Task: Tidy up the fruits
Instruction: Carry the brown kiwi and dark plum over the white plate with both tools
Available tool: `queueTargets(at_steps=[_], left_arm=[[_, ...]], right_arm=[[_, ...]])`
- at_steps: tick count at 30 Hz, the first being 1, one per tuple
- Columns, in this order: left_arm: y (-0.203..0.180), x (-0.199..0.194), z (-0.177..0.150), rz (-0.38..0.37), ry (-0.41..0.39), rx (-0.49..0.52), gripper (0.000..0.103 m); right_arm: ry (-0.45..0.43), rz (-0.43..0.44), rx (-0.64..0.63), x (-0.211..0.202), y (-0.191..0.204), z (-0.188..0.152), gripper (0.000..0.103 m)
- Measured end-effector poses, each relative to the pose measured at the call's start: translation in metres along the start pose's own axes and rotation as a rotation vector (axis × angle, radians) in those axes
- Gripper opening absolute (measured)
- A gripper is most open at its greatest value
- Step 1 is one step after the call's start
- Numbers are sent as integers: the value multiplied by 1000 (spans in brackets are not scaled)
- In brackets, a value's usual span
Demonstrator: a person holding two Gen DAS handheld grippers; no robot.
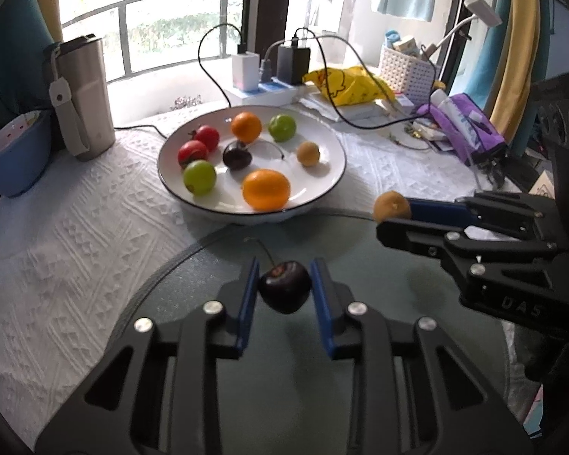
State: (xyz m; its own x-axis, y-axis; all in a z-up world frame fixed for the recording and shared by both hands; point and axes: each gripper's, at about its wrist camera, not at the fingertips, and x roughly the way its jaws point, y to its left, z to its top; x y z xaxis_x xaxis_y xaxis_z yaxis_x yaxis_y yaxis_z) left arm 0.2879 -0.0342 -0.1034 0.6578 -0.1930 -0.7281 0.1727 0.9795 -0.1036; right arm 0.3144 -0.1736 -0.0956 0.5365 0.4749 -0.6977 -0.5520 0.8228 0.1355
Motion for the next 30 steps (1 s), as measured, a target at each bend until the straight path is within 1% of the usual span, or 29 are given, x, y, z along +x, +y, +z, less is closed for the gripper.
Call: queueTargets(at_steps=[17, 22, 30], left_arm=[[-8, -60, 5, -22, -100, 3, 29], [-11, -76, 13, -20, -129, 9, 29], [-15, -94, 37, -10, -178, 25, 29]], right_arm=[[-83, -23, -38, -49, 21, 8, 30], [-114, -28, -50, -66, 21, 16, 30], [-158, -29, -58, -83, 14, 36, 30]])
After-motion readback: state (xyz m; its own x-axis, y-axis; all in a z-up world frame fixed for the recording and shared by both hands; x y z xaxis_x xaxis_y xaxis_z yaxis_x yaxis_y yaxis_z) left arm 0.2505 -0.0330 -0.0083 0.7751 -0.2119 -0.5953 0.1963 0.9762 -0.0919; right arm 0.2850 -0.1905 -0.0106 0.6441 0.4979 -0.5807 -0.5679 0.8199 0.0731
